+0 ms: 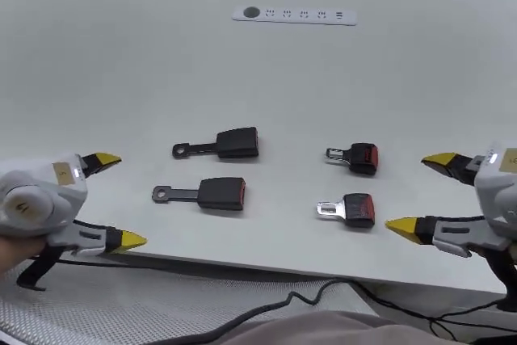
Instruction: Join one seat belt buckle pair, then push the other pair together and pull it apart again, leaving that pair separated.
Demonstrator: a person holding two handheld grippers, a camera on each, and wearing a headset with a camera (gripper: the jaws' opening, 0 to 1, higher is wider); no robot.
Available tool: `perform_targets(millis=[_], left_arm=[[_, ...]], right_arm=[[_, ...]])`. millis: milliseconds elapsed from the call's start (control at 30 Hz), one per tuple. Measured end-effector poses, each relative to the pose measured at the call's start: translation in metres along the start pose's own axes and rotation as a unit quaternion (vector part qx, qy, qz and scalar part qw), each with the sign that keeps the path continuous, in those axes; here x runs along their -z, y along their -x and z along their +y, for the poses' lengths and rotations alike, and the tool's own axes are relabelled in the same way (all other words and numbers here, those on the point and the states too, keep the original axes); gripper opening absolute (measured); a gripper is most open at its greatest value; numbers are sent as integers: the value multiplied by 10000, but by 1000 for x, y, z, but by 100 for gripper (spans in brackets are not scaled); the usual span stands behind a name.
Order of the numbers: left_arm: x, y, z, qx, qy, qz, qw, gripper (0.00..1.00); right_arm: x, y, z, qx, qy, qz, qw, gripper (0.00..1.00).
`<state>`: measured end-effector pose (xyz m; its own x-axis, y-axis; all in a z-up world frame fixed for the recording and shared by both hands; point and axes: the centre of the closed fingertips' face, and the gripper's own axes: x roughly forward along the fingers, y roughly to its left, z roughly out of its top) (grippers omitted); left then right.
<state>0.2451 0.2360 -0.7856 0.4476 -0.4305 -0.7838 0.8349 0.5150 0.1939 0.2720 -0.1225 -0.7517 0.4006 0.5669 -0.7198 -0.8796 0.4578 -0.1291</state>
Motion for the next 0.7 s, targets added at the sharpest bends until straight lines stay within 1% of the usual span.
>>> perform_targets(millis=[33, 67, 133, 167, 200, 233, 267, 300, 333, 400, 433, 467, 500, 533, 567, 600, 700], left_arm=[[1, -1, -1, 43, -23, 35, 10000, 76], [-1, -2, -2, 69, -90, 13, 9999, 74], [-3, -3, -2, 82, -108, 7, 9999, 74], [-2, -5, -2, 107, -92, 39, 9999, 75], [-2, -7, -4, 157, -108, 90, 9998, 74], [-2, -8, -4, 168, -118, 104, 9997, 74], [-2, -10, -4, 192, -179, 167, 9995, 73], [-3, -11, -4, 205, -197, 186, 9994, 72], [-6, -12, -4, 213, -199, 173, 9994, 70], [-10, -13, -4, 207, -181, 150, 9995, 68], [-12, -15, -5, 221, -137, 118, 9996, 67], [-13, -16, -6, 247, -128, 102, 9996, 67], [-13, -19, -8, 286, -158, 106, 9994, 67], [-13, -21, -10, 318, -198, 140, 9992, 67], [-12, -24, -12, 367, -235, 207, 9988, 66], [-11, -26, -13, 394, -252, 225, 9987, 66], [-12, -30, -15, 462, -284, 221, 9983, 65]], right_arm=[[1, -1, 2, -77, 18, 33, 10000, 62], [2, -3, 3, -82, 74, 66, 9999, 62], [4, -5, 7, -222, 209, 130, 9995, 59], [3, -6, 9, -273, 237, 100, 9993, 59], [3, -7, 12, -351, 228, 107, 9991, 57], [5, -9, 14, -411, 196, 176, 9988, 56], [6, -11, 13, -396, 274, 197, 9986, 57], [9, -13, 13, -422, 324, 225, 9983, 56], [10, -15, 13, -454, 341, 262, 9980, 55], [8, -17, 13, -436, 382, 253, 9980, 55], [8, -18, 15, -506, 400, 278, 9975, 54], [8, -20, 15, -507, 417, 281, 9974, 53], [7, -22, 15, -522, 454, 286, 9972, 53], [8, -24, 17, -577, 463, 312, 9968, 52], [8, -26, 17, -593, 471, 336, 9966, 51], [8, -28, 17, -608, 464, 339, 9965, 51], [11, -35, 20, -706, 444, 363, 9959, 51]])
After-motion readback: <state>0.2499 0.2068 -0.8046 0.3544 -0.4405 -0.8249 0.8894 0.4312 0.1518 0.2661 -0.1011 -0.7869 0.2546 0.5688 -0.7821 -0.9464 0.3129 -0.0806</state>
